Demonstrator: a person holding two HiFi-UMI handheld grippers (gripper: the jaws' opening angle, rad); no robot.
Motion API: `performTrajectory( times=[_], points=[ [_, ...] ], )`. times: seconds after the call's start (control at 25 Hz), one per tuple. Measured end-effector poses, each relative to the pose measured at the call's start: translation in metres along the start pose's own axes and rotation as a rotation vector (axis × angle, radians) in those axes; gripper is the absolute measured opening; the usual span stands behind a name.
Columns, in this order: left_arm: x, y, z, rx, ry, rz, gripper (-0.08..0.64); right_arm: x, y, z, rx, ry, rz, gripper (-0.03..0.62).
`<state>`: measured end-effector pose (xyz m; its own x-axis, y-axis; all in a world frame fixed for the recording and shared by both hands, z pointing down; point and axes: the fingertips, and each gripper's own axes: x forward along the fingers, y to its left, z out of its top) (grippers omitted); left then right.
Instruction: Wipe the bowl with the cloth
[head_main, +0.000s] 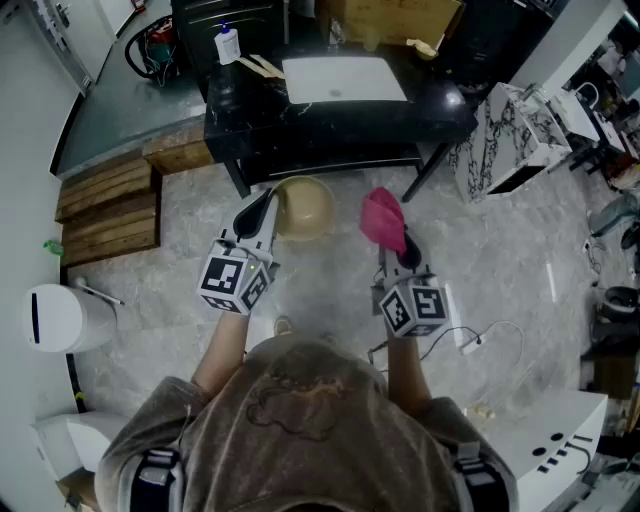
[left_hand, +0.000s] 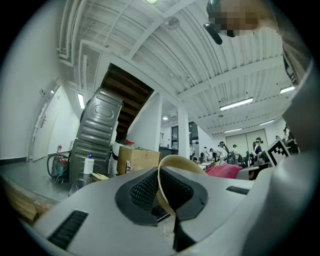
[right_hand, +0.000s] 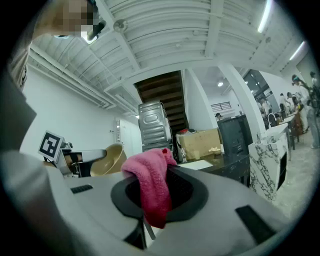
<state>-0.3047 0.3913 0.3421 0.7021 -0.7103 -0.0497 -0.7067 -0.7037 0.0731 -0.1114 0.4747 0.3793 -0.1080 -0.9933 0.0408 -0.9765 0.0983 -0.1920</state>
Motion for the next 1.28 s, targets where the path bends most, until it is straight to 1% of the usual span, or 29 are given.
performTrajectory(
  times=[0.2, 0.4, 0.56, 0.8, 0.92, 1.08, 1.28],
  points=[
    [0.001, 0.003, 0.000, -0.008, -0.003, -0.007, 0.026, 0.005, 0.004, -0.001, -0.006, -0.001, 0.001, 0.041],
    [0.005, 0.014, -0.003, -0.006, 0.012, -0.031, 0.026, 0.015, 0.013, -0.004, 0.000, 0.005, -0.004, 0.042],
    [0.007, 0.028, -0.009, -0.009, 0.024, -0.048, 0.026, 0.020, 0.020, -0.008, 0.001, -0.005, -0.022, 0.043],
    [0.016, 0.042, -0.016, -0.006, 0.027, -0.096, 0.026, 0.030, 0.024, -0.011, 0.002, -0.038, -0.063, 0.043],
    [0.024, 0.046, -0.022, -0.019, 0.035, -0.104, 0.026, 0.036, 0.019, -0.012, 0.009, -0.041, -0.081, 0.043],
    [0.044, 0.050, -0.026, -0.027, 0.032, -0.112, 0.026, 0.051, 0.006, -0.010, 0.010, -0.055, -0.082, 0.043],
    [0.087, 0.064, -0.031, -0.026, 0.033, -0.103, 0.026, 0.095, -0.026, -0.007, 0.018, -0.070, -0.077, 0.043]
  ],
)
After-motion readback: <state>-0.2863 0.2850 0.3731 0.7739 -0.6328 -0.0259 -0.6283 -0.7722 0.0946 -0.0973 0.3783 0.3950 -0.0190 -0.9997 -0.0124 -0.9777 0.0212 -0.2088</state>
